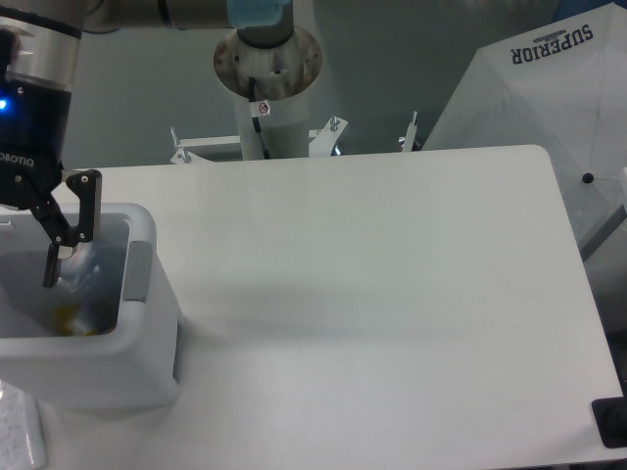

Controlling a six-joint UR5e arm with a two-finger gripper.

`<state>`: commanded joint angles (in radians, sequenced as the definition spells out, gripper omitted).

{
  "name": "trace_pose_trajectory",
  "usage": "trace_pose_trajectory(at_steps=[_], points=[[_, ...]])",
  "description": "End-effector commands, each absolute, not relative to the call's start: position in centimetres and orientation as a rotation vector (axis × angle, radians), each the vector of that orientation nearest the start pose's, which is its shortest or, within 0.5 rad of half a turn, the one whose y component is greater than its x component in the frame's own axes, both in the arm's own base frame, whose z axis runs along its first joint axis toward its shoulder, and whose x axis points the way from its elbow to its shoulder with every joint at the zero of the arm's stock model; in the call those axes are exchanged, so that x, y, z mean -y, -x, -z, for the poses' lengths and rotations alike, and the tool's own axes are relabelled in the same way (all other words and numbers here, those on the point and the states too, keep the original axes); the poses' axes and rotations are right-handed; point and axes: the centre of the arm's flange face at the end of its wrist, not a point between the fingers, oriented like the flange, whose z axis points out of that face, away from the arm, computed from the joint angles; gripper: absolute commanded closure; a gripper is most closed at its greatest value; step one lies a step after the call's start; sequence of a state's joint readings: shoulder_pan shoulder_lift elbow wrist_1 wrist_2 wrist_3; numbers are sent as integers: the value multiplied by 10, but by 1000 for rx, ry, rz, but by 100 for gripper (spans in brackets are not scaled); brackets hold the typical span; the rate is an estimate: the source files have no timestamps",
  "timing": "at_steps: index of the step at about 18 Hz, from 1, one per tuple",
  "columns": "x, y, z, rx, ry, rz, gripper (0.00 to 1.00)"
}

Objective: Place the trash in the trash can
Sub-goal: 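Release the bottle into the bin and raise the gripper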

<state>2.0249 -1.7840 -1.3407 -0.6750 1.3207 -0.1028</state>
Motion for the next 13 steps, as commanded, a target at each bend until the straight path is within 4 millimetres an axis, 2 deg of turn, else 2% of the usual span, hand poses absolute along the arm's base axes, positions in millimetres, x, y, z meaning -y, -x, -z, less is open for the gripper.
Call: trace_pose_trajectory(at_steps=[3, 4, 8, 10, 13], points=[[-622, 135, -599, 376, 2188, -6, 0], [-621, 144, -594, 350, 2206, -62, 0], [-599, 214, -585, 478, 2226, -246, 0], [-585, 236, -568, 487, 2289, -413, 0], [-568, 267, -565, 451, 2333, -543, 0]])
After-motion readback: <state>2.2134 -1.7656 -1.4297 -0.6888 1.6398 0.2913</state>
